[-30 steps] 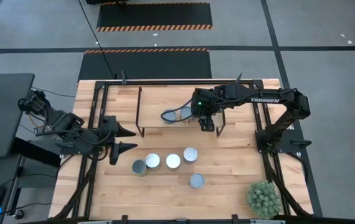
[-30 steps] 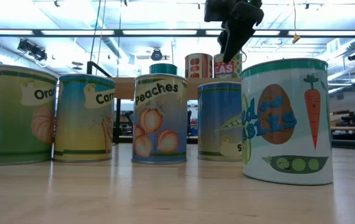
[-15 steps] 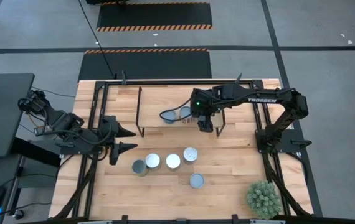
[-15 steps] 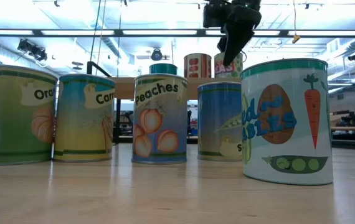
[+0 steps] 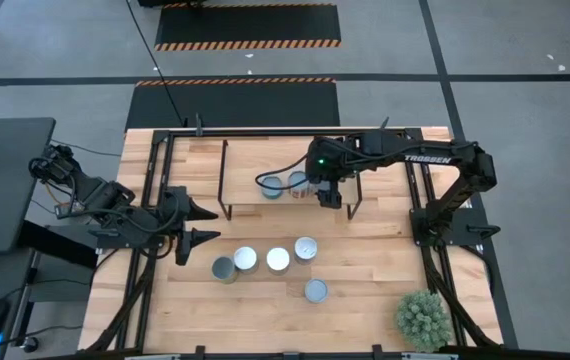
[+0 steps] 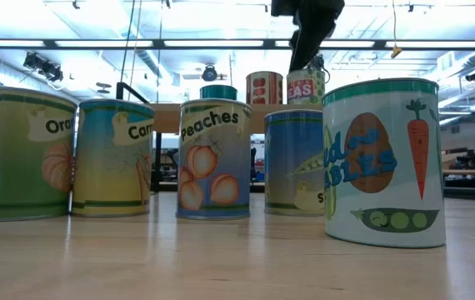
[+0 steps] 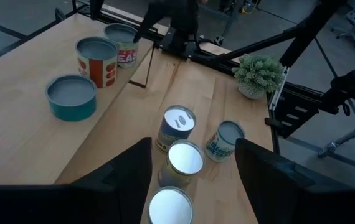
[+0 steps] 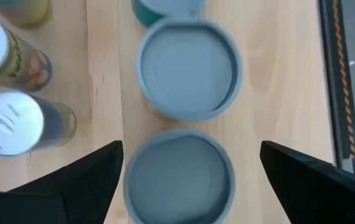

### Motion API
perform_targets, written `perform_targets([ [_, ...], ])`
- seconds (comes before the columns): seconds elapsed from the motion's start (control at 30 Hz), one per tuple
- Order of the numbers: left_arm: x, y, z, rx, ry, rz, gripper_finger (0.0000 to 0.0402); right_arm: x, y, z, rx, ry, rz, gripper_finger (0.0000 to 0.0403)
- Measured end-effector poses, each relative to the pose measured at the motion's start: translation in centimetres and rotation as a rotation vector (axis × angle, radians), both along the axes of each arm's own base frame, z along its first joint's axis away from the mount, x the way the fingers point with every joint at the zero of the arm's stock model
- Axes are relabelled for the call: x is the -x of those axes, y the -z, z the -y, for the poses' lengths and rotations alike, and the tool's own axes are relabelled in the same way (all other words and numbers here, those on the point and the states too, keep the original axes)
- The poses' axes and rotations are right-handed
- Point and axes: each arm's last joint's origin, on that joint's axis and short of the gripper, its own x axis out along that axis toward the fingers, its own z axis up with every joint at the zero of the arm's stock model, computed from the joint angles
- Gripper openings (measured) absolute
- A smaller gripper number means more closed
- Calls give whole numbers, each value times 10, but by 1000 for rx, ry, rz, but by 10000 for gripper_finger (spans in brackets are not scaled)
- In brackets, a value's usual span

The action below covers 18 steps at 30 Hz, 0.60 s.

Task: Pick and place cans onto a shelf
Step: Put the canned mixed vegetables on the shelf

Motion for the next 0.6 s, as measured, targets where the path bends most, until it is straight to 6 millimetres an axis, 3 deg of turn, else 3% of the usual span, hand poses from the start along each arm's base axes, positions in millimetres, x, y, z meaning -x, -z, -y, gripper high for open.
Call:
perform_targets([
  [0.37,1,3,-1,-19,3,-32,233,-1,-27,-25,18,49,88,385],
  [0.6,1,3,-1,-34,-2,-30,233,-11,-20,-76,-28,49,126,385],
])
